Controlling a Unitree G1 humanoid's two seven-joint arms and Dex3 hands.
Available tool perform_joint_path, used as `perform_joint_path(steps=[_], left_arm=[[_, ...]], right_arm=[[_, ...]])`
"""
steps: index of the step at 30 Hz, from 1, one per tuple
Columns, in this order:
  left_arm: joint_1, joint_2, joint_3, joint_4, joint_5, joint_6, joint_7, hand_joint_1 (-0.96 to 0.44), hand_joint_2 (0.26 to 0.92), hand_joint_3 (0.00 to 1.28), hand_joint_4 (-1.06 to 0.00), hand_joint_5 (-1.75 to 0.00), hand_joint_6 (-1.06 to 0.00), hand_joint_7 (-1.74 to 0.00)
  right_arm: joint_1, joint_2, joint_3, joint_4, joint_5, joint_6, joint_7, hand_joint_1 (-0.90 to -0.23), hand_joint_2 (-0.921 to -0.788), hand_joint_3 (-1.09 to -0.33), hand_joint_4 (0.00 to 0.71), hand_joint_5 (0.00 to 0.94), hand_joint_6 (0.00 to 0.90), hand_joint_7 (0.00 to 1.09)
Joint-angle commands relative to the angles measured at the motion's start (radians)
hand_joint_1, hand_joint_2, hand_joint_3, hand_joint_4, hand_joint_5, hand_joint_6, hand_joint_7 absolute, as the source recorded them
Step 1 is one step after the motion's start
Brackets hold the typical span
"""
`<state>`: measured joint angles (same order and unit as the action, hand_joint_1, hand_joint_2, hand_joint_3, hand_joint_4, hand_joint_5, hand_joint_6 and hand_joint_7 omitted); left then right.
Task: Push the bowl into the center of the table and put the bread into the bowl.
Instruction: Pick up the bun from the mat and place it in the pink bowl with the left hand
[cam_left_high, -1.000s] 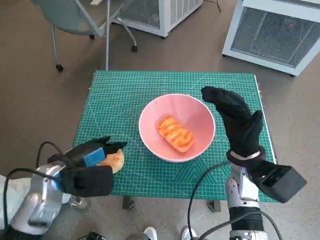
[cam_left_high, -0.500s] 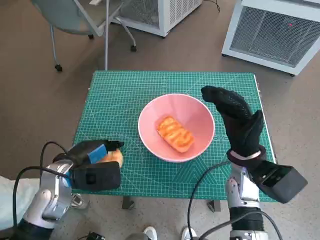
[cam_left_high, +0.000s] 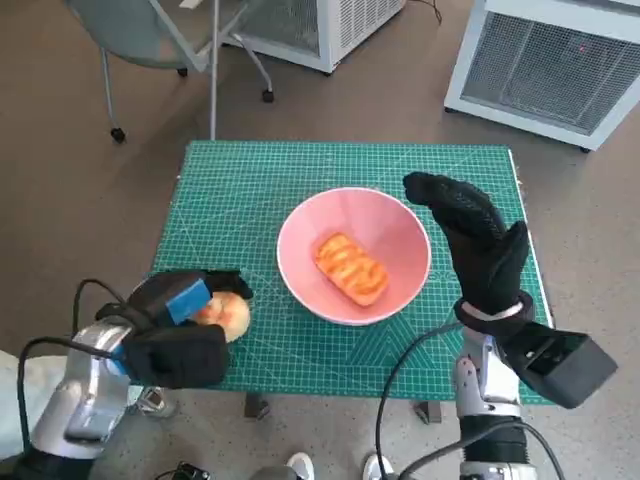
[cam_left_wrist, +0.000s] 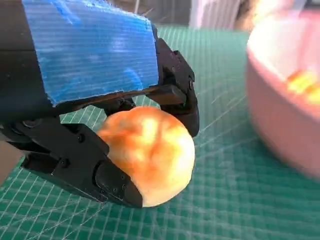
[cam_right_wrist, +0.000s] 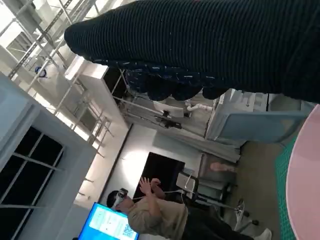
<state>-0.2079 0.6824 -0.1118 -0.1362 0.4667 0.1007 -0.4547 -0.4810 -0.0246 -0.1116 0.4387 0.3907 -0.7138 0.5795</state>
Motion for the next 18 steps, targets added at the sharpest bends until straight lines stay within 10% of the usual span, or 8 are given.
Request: perform_joint_path(steps=[1,18], left_arm=[[-0.034,-0.002,0.06,-0.067,-0.029,-0.039,0.037,0.0,0.917,0.06,-0.74,-1.09,-0.62,-1.2],[-0.215,-0.171,0.012,-0.101,0.145,-0.124,0.35,0.0,0.916,0.06,-0.72,-1.21,-0.64,-1.07]], right_arm=[[0.015,0.0,-0.003,0.019,-0.001,0.013,0.001,-0.627,-0.921,-0.69,0.148,0.001,-0.001,0.44],[0.012,-0.005,-0.004,0.026,-0.001,0.013,0.009,-0.613,-0.921,-0.691,0.151,0.002,-0.001,0.44]])
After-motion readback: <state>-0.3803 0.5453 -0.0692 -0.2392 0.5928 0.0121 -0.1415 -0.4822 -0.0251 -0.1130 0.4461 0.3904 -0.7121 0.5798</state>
